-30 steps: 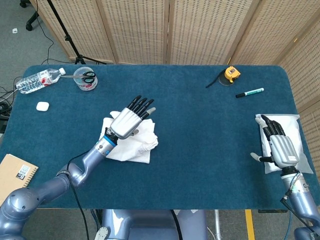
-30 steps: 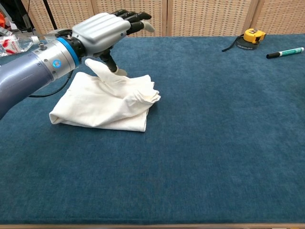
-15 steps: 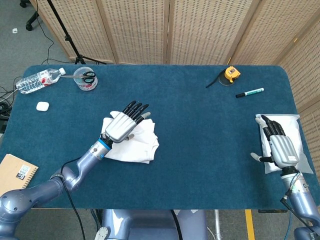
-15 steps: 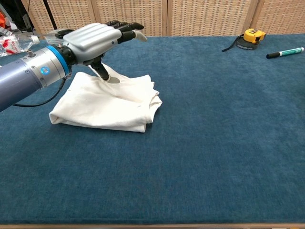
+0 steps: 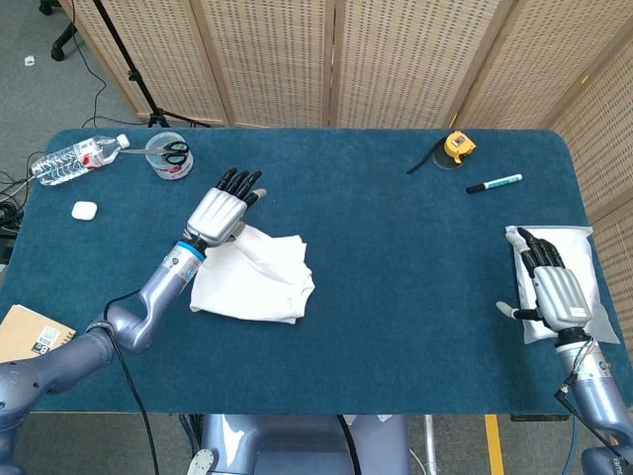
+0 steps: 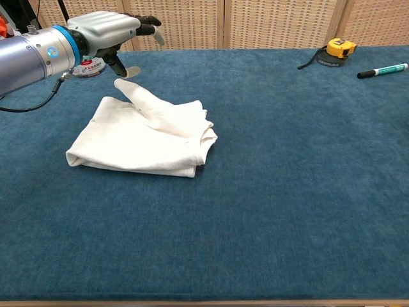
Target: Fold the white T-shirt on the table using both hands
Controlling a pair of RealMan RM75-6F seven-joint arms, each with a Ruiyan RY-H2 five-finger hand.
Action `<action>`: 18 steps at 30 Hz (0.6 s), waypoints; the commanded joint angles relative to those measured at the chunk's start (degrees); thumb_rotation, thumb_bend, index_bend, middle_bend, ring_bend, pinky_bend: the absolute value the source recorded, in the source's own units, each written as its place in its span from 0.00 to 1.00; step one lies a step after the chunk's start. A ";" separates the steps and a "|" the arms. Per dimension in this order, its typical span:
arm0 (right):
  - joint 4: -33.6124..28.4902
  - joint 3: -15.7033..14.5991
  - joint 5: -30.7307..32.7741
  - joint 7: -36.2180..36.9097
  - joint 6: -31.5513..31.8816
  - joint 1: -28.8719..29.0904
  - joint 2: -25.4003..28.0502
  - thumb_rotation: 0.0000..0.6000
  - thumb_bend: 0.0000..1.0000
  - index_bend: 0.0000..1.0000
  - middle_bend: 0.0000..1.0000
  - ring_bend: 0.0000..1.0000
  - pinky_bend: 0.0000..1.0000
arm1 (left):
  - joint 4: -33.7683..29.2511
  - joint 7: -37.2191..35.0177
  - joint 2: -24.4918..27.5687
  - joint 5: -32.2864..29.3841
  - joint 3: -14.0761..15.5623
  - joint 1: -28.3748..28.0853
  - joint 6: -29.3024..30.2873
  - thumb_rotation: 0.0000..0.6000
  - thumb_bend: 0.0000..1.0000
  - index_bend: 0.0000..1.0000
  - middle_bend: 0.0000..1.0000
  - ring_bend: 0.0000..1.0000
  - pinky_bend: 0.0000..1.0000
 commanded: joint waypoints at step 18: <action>0.04 0.05 0.45 -0.52 -0.47 0.12 -0.23 1.00 0.13 0.00 0.00 0.00 0.00 | 1.52 3.49 0.40 -5.09 2.22 1.60 -6.76 1.00 0.47 0.43 0.00 0.00 0.00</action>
